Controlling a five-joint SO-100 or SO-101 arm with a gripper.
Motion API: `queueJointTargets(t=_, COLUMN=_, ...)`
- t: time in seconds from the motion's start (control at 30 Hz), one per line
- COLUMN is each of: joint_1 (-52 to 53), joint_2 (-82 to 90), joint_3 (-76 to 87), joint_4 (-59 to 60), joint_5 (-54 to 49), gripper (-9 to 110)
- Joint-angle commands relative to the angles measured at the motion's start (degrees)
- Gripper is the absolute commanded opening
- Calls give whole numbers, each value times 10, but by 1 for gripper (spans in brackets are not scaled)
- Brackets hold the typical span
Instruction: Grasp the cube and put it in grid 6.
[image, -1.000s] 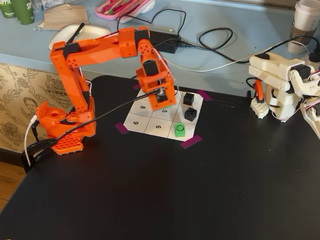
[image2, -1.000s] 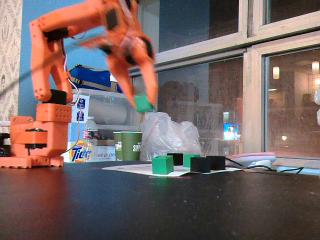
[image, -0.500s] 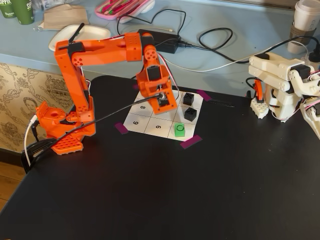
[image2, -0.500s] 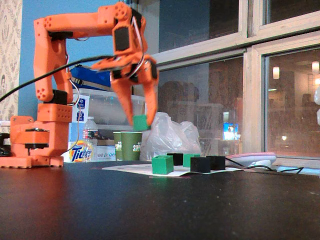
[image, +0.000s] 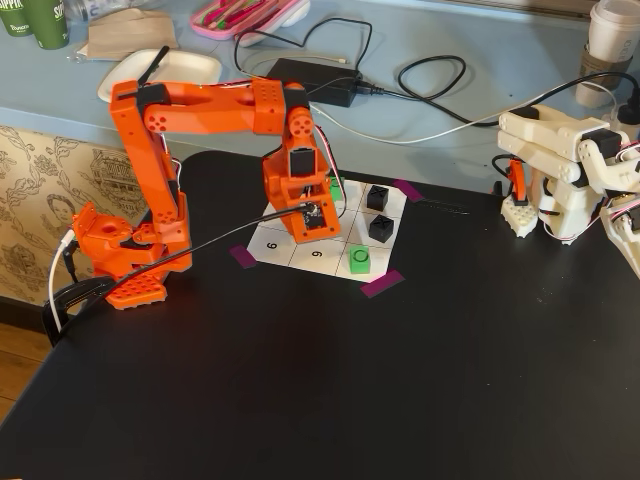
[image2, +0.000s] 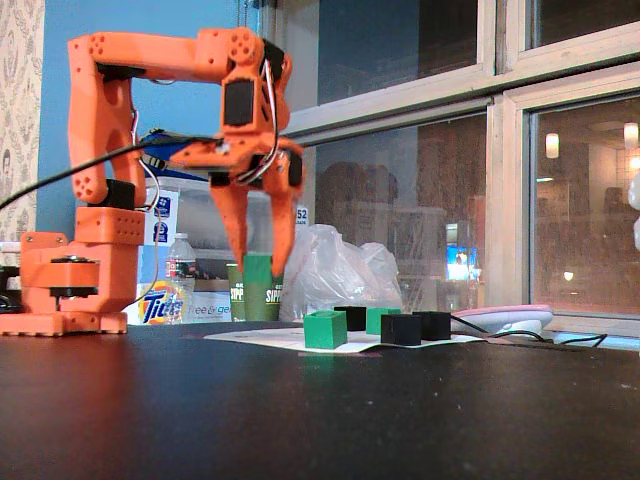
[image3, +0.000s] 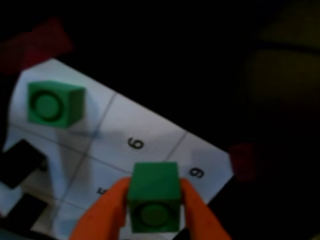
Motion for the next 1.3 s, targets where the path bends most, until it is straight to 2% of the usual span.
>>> queueJointTargets(t=0.0, joint_1=3, joint_2=6, joint_3=22, joint_4=-29, joint_5=-4, gripper=0)
queueJointTargets(t=0.57, joint_1=21, joint_2=1, joint_3=57, joint_4=-109, joint_5=-25, gripper=0)
queueJointTargets(t=0.7, joint_1=23, joint_2=1, joint_3=76, joint_4=-130, joint_5=-31, gripper=13)
queueJointTargets(t=0.8, joint_1=24, joint_2=2, joint_3=85, joint_4=-135, joint_5=-40, gripper=17)
queueJointTargets(t=1.27, joint_1=9, joint_2=35, joint_3=58, joint_4=-104, joint_5=-40, gripper=21)
